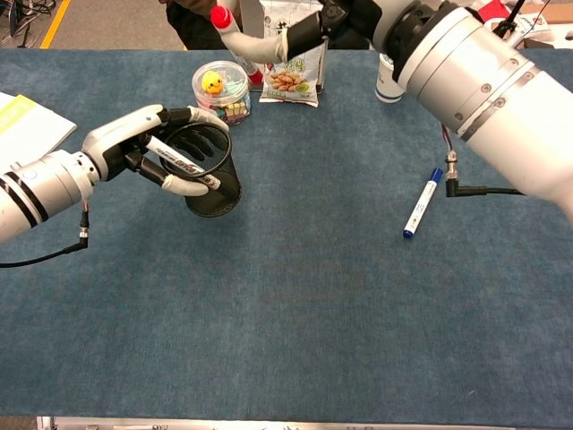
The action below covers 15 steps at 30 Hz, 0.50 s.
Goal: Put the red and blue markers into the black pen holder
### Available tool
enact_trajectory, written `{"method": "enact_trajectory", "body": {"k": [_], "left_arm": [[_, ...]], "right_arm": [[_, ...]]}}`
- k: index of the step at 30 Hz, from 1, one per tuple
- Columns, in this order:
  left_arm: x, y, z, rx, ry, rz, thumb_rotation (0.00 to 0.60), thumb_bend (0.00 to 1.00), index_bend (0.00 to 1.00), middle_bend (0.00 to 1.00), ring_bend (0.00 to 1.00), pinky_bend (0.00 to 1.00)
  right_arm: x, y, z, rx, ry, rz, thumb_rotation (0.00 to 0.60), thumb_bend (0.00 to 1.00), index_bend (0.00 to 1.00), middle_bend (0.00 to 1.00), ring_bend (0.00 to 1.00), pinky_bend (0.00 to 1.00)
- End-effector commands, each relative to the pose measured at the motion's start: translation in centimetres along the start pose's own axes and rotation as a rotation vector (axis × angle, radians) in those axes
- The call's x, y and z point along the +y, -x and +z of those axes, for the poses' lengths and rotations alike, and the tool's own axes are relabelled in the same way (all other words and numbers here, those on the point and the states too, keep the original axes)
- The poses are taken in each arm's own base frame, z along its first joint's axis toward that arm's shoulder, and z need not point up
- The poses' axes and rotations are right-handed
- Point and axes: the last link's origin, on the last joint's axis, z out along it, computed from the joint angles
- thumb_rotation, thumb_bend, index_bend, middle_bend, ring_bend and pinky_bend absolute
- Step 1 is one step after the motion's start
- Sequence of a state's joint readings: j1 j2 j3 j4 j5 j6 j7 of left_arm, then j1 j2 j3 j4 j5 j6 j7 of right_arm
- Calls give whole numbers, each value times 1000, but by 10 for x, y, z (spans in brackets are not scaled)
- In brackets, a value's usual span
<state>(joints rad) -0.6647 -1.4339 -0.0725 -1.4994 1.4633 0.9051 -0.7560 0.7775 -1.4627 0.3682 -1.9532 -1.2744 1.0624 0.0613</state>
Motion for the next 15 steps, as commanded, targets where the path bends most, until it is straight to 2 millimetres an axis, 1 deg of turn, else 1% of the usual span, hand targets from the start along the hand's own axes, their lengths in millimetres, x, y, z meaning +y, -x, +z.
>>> {"method": "enact_trajectory", "body": {"k": [1, 7, 15], "left_arm": [[0, 0, 4, 4, -2, -6, 600, 117, 243, 305, 299, 284], [5, -1, 8, 13, 8, -2, 600, 117, 243, 305, 299, 284], [14, -2, 11, 26, 27, -19, 600, 117, 243, 304, 299, 284]], "right_arm": [[-4, 3, 3, 1, -6, 39, 600, 370, 660, 372, 191, 118], [-9, 13, 7, -17, -10, 90, 600, 369, 660, 372, 191, 118], [-9, 32, 14, -51, 3, 142, 600, 369, 660, 372, 191, 118]]}}
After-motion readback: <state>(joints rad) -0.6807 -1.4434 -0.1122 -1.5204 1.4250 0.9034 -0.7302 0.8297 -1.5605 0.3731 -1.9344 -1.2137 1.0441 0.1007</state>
